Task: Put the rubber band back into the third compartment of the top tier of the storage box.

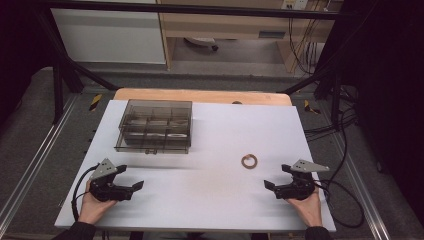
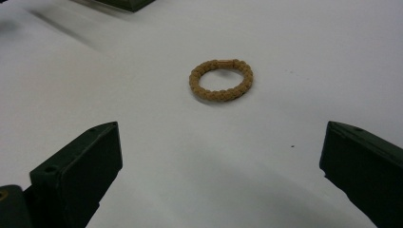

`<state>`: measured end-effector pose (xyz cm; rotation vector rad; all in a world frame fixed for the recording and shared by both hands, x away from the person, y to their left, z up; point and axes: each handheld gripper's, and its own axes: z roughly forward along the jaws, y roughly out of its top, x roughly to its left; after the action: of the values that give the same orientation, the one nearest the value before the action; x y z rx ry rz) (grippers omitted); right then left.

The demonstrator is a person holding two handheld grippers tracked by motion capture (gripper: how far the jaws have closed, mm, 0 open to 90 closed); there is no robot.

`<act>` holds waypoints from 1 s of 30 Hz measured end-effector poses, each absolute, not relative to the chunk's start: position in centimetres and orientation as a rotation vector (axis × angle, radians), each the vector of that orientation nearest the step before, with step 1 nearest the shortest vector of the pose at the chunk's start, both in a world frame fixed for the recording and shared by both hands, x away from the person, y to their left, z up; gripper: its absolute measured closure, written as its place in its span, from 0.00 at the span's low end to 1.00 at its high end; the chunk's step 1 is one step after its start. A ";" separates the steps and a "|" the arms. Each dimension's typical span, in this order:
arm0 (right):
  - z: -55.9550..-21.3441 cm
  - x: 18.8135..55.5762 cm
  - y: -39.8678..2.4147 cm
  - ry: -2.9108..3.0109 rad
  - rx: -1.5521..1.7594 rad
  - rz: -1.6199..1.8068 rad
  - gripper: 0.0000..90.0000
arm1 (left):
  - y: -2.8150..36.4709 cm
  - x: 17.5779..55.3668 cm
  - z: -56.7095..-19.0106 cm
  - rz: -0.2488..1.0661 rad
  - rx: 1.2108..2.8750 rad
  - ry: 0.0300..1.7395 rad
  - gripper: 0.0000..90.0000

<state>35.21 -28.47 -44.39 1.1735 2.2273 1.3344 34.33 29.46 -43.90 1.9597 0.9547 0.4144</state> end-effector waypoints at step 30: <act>-43.6 36.2 -26.4 2.256 1.158 1.331 0.01 | 29.8 34.5 -44.1 0.388 1.945 0.954 0.09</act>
<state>36.19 -26.43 -43.65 1.1580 2.2556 1.3306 34.46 29.78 -44.07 1.9448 0.9544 0.3882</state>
